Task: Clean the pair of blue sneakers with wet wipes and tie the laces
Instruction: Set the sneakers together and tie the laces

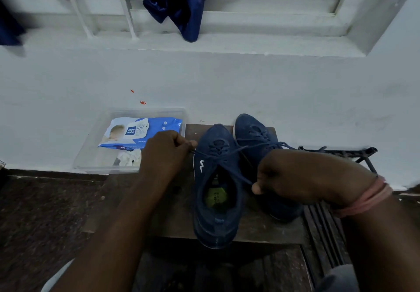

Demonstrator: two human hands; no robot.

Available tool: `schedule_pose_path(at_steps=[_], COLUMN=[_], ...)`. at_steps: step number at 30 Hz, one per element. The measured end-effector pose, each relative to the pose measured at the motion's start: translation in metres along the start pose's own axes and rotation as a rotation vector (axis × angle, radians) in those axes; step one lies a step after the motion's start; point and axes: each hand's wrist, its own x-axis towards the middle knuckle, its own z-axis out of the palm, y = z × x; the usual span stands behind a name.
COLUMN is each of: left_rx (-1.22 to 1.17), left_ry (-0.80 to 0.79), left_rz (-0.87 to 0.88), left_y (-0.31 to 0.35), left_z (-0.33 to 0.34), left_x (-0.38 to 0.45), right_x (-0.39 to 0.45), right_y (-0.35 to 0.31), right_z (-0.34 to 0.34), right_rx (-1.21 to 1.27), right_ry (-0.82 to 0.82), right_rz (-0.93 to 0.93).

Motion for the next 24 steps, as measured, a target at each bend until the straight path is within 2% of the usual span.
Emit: schedule_pose_path(at_steps=[4,8,11,13,15,17,19,24], left_rx=[0.068,-0.098,-0.141,-0.038,0.1,0.069,0.029,0.286], left_ry=[0.082,0.169,0.188,0.003,-0.285,-0.454,-0.455,-0.306], left_rz=[0.067,0.2,-0.01,-0.164,-0.181,-0.211,-0.217,-0.076], left_y=[0.011,0.015,0.023,0.028,0.027,0.027,0.023,0.02], left_z=[0.016,0.019,0.008,-0.002,-0.01,-0.02,-0.019,0.001], left_x=[-0.012,-0.029,-0.044,-0.052,-0.063,-0.08,-0.091,-0.096], right_x=[-0.008,-0.016,-0.017,-0.009,0.001,0.009,0.009,-0.009], right_y=[-0.006,0.013,0.041,0.049,0.051,0.049,0.041,0.009], right_z=[-0.002,-0.013,-0.01,0.006,0.023,0.032,0.036,0.061], right_rx=[0.014,0.126,0.091,0.154,0.262,0.269,0.251,0.196], right_ry=[0.012,0.277,0.34,0.295,0.337,0.387,0.382,0.323], right_rz=[0.043,0.126,0.346,0.457,0.481,0.465,0.449,0.38])
